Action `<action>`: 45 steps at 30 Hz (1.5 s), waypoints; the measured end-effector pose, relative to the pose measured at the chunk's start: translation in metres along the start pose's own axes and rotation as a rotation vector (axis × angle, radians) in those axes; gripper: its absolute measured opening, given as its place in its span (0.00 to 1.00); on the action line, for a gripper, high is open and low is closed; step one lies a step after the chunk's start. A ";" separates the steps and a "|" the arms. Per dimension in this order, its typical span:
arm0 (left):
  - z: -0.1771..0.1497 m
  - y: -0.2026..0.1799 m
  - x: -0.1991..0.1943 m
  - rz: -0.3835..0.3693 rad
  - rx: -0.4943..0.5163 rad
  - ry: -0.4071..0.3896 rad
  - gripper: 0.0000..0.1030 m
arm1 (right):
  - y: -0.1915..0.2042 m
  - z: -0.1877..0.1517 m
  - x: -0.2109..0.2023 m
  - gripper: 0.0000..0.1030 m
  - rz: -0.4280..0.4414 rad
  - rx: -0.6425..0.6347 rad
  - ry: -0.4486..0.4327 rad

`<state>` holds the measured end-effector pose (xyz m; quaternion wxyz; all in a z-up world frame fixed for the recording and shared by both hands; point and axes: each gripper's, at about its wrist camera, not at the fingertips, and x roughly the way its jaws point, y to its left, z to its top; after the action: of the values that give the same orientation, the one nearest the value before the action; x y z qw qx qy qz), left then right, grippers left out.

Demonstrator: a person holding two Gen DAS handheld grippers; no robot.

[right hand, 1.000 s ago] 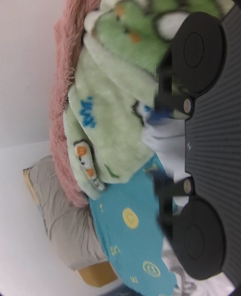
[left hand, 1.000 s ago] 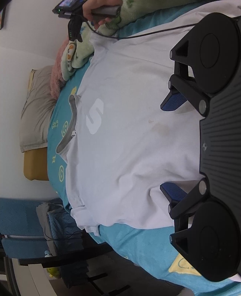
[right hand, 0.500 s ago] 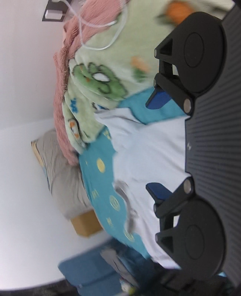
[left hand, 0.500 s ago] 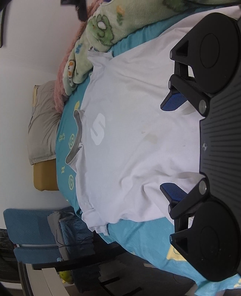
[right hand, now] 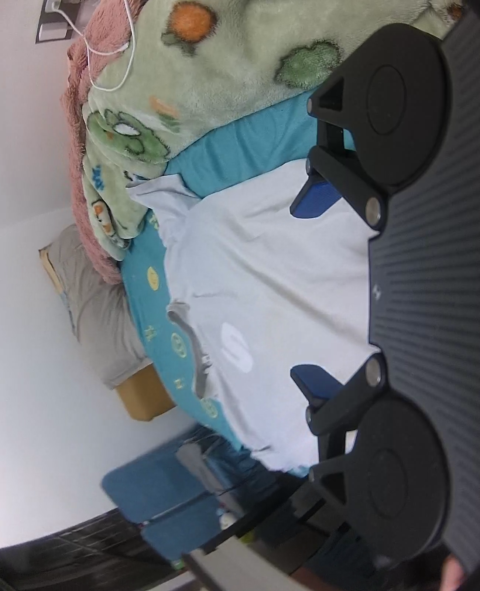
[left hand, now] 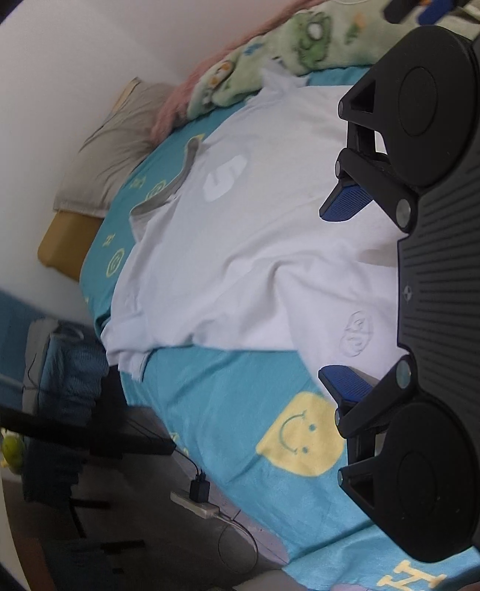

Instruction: Fold clothes

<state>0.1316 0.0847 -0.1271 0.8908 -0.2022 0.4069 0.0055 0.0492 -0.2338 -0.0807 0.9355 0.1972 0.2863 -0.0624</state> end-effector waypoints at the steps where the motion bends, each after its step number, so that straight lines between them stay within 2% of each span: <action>1: 0.005 0.006 0.001 0.004 -0.030 0.001 0.84 | 0.000 -0.001 0.002 0.85 -0.004 -0.003 0.004; 6: 0.056 0.011 0.043 0.102 0.059 -0.040 0.84 | -0.003 -0.001 0.010 0.85 0.022 0.024 0.018; 9: 0.087 0.013 0.069 0.162 0.115 -0.066 0.84 | -0.009 0.004 0.015 0.85 -0.014 0.045 -0.018; 11: 0.110 0.021 0.092 0.165 0.095 -0.073 0.84 | -0.016 0.010 0.020 0.85 -0.037 0.067 -0.052; 13: 0.133 0.035 0.117 0.132 0.022 -0.052 0.84 | -0.022 0.017 0.029 0.85 -0.060 0.079 -0.072; 15: 0.152 0.050 0.143 0.056 -0.079 -0.009 0.82 | -0.026 0.022 0.041 0.85 -0.077 0.083 -0.079; 16: 0.160 0.056 0.155 0.026 -0.125 0.004 0.78 | -0.028 0.024 0.047 0.85 -0.086 0.083 -0.078; 18: 0.170 0.064 0.172 0.016 -0.195 -0.019 0.74 | -0.033 0.025 0.061 0.85 -0.102 0.082 -0.068; 21: 0.183 0.066 0.192 0.030 -0.201 -0.074 0.70 | -0.038 0.023 0.081 0.85 -0.111 0.091 -0.028; 22: 0.188 0.065 0.197 0.032 -0.190 -0.084 0.58 | -0.040 0.022 0.087 0.85 -0.110 0.097 -0.014; 23: 0.193 0.064 0.202 0.034 -0.178 -0.093 0.39 | -0.042 0.021 0.091 0.85 -0.108 0.103 0.000; 24: 0.199 0.062 0.206 0.032 -0.159 -0.091 0.28 | -0.043 0.020 0.095 0.85 -0.105 0.108 0.008; 25: 0.205 0.059 0.211 0.025 -0.121 -0.074 0.03 | -0.043 0.020 0.096 0.85 -0.103 0.110 0.011; 28: 0.223 0.031 0.212 0.138 0.090 -0.107 0.03 | -0.044 0.018 0.098 0.85 -0.102 0.114 0.015; 31: 0.232 -0.003 0.204 0.323 0.278 -0.230 0.03 | -0.046 0.018 0.100 0.85 -0.107 0.128 0.016; 33: 0.229 -0.022 0.213 0.434 0.366 -0.254 0.03 | -0.047 0.018 0.101 0.85 -0.111 0.129 0.017; 34: 0.228 -0.026 0.216 0.426 0.363 -0.222 0.05 | -0.048 0.019 0.102 0.85 -0.113 0.129 0.018; 36: 0.224 -0.026 0.212 0.352 0.308 -0.150 0.17 | -0.048 0.019 0.101 0.85 -0.113 0.129 0.016; 38: 0.215 -0.022 0.199 0.292 0.277 -0.086 0.46 | -0.046 0.020 0.100 0.85 -0.109 0.123 0.010; 41: 0.189 -0.009 0.163 0.237 0.252 0.048 0.54 | -0.045 0.021 0.096 0.85 -0.106 0.116 -0.001; 45: 0.138 0.027 0.093 0.210 0.263 0.223 0.60 | -0.044 0.024 0.088 0.85 -0.094 0.112 -0.012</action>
<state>0.2888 0.1456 -0.1240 0.8535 -0.0400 0.5190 0.0226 0.1243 -0.2836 -0.1269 0.9207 0.2353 0.2858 -0.1232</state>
